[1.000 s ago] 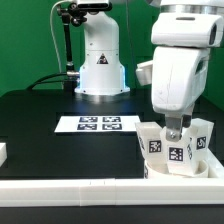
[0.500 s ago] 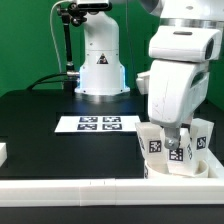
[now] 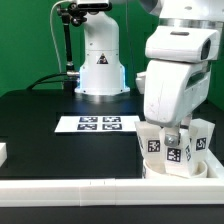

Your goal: Assemble stool

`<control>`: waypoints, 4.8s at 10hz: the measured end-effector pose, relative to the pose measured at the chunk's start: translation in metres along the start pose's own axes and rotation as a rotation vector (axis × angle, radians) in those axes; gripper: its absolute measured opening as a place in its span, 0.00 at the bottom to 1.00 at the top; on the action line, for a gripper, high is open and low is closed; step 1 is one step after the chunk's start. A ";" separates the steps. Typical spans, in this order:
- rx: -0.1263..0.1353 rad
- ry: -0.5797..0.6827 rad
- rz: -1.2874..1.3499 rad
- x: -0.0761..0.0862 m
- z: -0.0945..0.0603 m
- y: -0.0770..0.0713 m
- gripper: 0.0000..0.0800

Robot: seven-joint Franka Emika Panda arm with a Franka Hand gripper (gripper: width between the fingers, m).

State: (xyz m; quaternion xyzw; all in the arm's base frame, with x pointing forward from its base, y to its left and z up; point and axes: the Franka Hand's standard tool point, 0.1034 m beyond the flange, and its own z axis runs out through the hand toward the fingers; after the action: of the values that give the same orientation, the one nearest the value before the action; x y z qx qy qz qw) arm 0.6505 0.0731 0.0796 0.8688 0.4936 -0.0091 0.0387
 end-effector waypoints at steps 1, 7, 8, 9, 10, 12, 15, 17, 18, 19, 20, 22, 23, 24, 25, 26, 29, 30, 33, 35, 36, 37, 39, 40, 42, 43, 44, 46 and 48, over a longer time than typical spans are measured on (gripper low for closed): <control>0.003 -0.001 0.072 0.000 0.000 -0.001 0.43; 0.013 -0.003 0.558 0.000 0.001 -0.005 0.43; 0.011 0.000 0.651 -0.001 0.001 -0.005 0.43; 0.012 -0.001 0.790 0.001 0.001 -0.006 0.43; 0.017 0.001 0.888 0.002 0.001 -0.007 0.43; 0.035 0.011 1.074 0.003 0.001 -0.007 0.43; 0.038 0.008 1.305 0.009 0.000 -0.012 0.43; 0.047 0.006 1.482 0.010 0.001 -0.013 0.43; 0.047 0.005 1.502 0.010 0.001 -0.013 0.43; 0.050 0.003 1.590 0.010 0.001 -0.013 0.43; 0.050 0.002 1.651 0.010 0.001 -0.013 0.43; 0.060 -0.001 1.779 0.011 0.001 -0.014 0.43; 0.066 -0.003 1.844 0.012 0.001 -0.015 0.43; 0.074 -0.004 1.930 0.013 0.001 -0.015 0.43; 0.085 0.004 2.027 0.015 0.001 -0.015 0.43; 0.092 0.026 2.110 0.017 0.000 -0.016 0.43; 0.103 0.065 2.366 0.026 0.000 -0.026 0.43; 0.122 0.060 2.425 0.027 0.000 -0.026 0.43; 0.162 0.042 2.595 0.031 0.000 -0.029 0.43; 0.187 0.027 2.715 0.033 0.000 -0.030 0.43; 0.193 0.023 2.752 0.033 0.000 -0.031 0.43; 0.206 0.014 2.810 0.034 0.000 -0.031 0.43; 0.229 0.008 2.913 0.036 -0.001 -0.031 0.43; 0.241 0.025 2.939 0.038 -0.001 -0.032 0.43; 0.276 0.064 2.994 0.040 -0.001 -0.034 0.43; 0.292 0.089 3.012 0.042 -0.001 -0.035 0.43; 0.317 0.102 3.043 0.044 -0.001 -0.036 0.43; 0.328 0.102 3.027 0.044 -0.001 -0.036 0.43; 0.330 0.085 3.012 0.042 -0.007 -0.035 0.74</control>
Offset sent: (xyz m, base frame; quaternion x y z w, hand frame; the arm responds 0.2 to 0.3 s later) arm 0.0000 0.0000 0.0000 0.0000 0.0000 0.1938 0.9810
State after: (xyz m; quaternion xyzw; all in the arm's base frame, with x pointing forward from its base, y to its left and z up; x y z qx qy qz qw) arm 0.6422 0.1275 0.0819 0.5421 -0.8347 0.0084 -0.0970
